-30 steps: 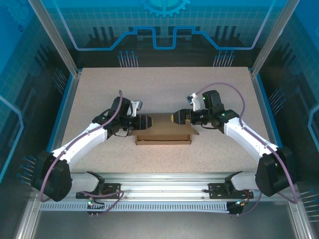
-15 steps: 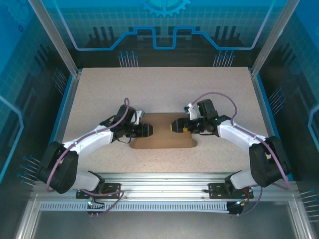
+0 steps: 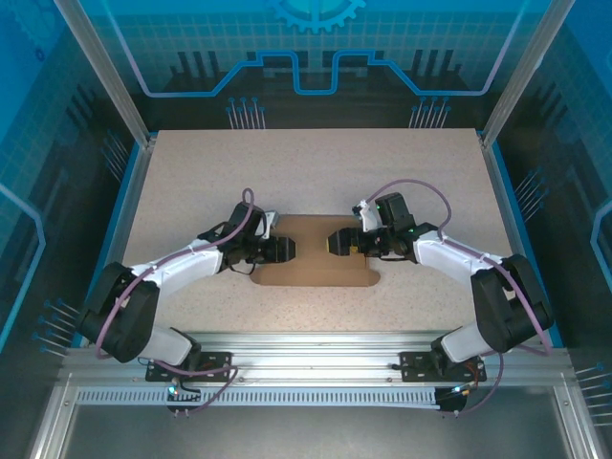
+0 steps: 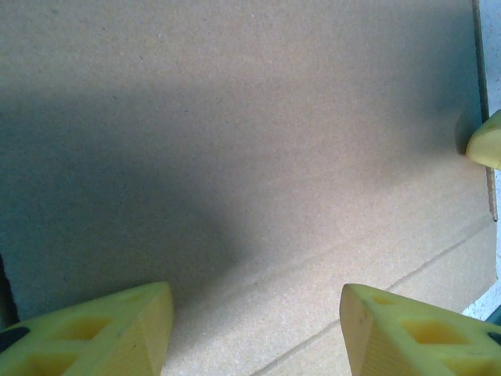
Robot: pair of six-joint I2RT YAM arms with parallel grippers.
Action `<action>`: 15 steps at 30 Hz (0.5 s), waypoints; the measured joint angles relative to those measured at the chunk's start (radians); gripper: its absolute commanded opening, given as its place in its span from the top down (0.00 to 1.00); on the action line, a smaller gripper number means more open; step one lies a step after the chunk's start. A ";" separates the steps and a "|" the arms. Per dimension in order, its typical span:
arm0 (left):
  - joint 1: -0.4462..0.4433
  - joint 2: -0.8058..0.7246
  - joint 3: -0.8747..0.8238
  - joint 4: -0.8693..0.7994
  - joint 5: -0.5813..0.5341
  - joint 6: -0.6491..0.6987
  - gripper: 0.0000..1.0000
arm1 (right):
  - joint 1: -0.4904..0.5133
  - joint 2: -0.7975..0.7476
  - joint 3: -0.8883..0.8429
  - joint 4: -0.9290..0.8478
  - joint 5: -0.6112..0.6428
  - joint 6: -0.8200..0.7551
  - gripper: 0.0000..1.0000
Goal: Fold the paper box
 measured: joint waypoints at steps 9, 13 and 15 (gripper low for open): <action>0.000 -0.005 0.000 0.014 -0.005 -0.014 0.40 | 0.005 -0.004 0.000 0.007 0.015 -0.025 0.00; 0.000 -0.020 0.005 -0.008 -0.006 -0.025 0.39 | 0.005 -0.035 0.000 -0.010 0.013 -0.053 0.00; 0.003 -0.041 0.015 -0.028 -0.006 -0.026 0.39 | 0.004 -0.067 0.000 -0.021 0.013 -0.061 0.00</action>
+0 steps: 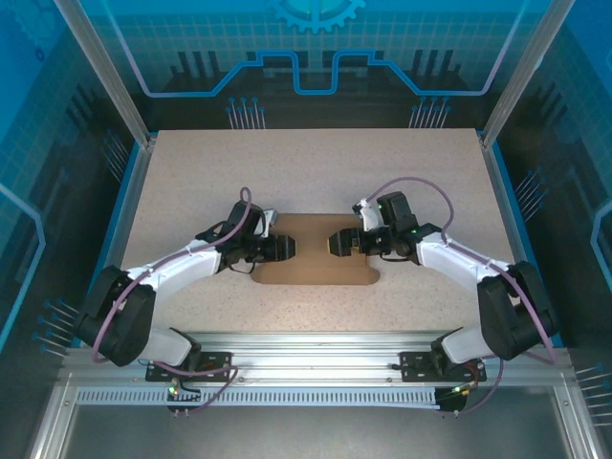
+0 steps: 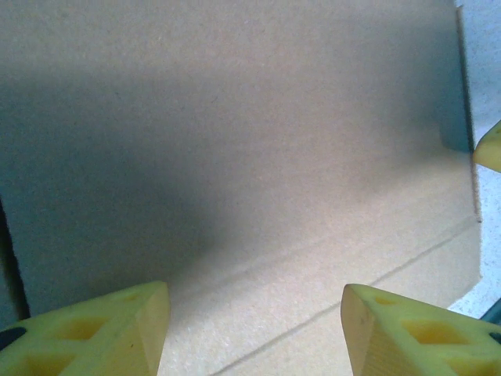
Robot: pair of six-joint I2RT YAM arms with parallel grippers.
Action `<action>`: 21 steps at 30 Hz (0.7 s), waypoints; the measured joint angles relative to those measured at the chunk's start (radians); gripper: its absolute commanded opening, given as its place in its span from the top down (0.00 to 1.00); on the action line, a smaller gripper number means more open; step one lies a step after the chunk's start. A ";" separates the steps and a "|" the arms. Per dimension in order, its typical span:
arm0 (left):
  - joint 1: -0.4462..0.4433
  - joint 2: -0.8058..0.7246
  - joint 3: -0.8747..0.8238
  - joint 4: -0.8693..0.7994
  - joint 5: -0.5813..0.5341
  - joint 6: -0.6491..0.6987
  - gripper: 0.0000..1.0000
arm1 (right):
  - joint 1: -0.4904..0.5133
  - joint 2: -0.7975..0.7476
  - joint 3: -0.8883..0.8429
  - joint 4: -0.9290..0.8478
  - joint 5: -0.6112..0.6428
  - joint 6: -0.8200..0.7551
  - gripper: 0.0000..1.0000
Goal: Fold the paper box
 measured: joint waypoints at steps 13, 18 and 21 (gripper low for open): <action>0.086 -0.089 0.027 -0.117 -0.029 0.011 0.38 | -0.133 -0.137 -0.079 -0.065 0.033 0.010 0.19; 0.122 -0.082 0.027 -0.142 -0.029 0.010 0.37 | -0.168 -0.147 -0.106 -0.105 0.051 0.002 0.28; 0.123 -0.061 0.027 -0.146 -0.026 0.011 0.37 | -0.176 -0.146 -0.124 -0.116 0.057 -0.001 0.33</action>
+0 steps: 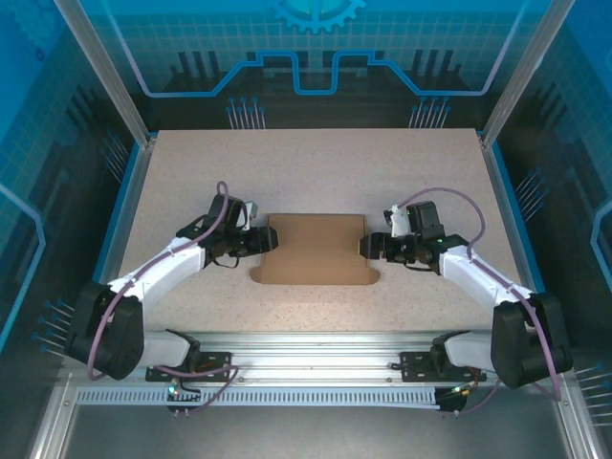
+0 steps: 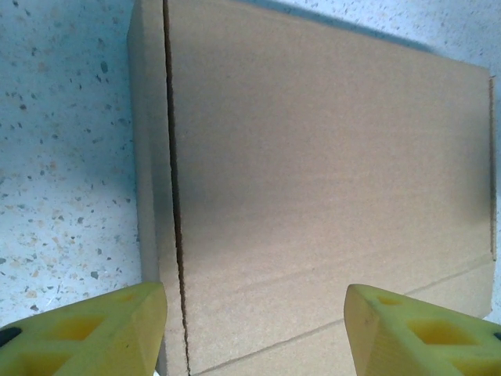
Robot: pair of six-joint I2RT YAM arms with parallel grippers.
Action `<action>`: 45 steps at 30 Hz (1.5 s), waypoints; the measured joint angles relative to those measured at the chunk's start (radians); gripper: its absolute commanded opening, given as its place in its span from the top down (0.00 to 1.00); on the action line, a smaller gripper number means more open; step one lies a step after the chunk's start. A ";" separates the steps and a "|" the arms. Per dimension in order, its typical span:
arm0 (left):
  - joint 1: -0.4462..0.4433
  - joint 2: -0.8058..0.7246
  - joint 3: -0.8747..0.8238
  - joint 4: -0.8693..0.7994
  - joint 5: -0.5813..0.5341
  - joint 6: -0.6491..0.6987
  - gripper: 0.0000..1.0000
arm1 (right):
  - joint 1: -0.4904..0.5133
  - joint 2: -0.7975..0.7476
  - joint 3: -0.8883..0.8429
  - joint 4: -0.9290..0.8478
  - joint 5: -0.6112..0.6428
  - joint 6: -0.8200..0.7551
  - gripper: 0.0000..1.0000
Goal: Fold the paper box
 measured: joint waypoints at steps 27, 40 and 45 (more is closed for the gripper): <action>0.000 0.087 -0.002 -0.023 0.041 0.002 0.26 | 0.001 0.081 -0.056 0.078 -0.073 0.024 0.21; 0.000 0.088 -0.008 -0.030 0.076 0.024 0.01 | 0.001 0.082 -0.064 0.104 -0.114 0.025 0.00; 0.001 0.088 -0.010 -0.028 0.087 0.026 0.01 | 0.001 0.082 -0.065 0.111 -0.133 0.025 0.00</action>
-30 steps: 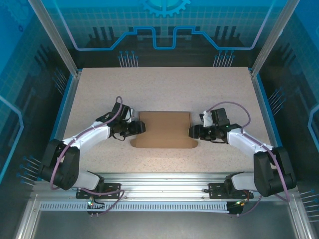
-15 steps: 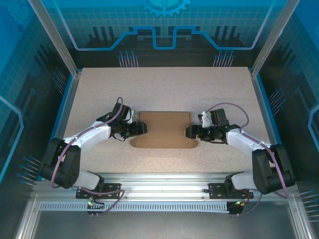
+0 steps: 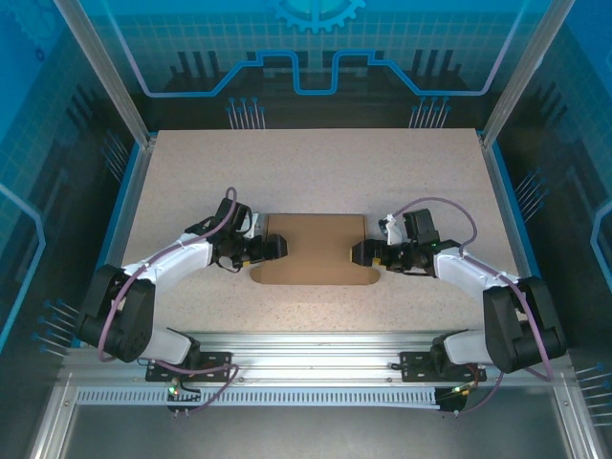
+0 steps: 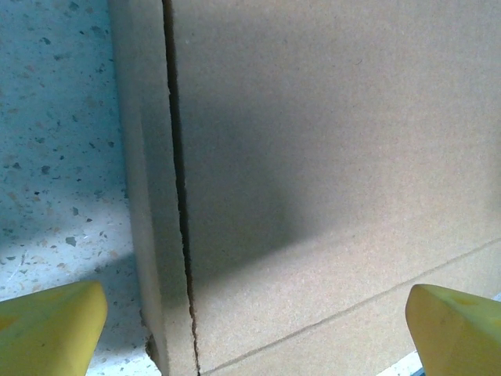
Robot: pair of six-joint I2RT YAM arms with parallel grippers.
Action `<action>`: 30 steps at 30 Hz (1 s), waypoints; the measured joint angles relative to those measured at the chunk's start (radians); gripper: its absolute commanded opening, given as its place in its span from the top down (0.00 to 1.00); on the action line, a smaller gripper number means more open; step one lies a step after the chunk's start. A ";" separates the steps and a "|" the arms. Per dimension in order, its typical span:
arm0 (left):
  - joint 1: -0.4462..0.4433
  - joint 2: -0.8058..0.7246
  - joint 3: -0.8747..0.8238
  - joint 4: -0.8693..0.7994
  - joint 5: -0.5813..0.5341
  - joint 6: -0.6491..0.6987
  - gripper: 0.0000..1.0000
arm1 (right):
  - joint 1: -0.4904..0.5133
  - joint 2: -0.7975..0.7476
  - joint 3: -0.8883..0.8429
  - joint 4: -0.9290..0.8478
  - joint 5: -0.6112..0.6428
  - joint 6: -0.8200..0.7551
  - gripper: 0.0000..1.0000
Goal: Fold the paper box
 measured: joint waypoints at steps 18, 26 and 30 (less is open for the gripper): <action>0.006 0.037 0.000 0.049 0.044 0.024 0.00 | 0.000 0.023 -0.002 0.074 -0.015 0.013 0.00; 0.020 0.057 0.005 0.085 0.044 0.027 0.01 | 0.000 0.043 0.001 0.090 -0.023 0.016 0.00; 0.027 0.077 0.024 0.098 0.047 0.036 0.01 | 0.000 0.055 0.005 0.102 -0.024 0.016 0.00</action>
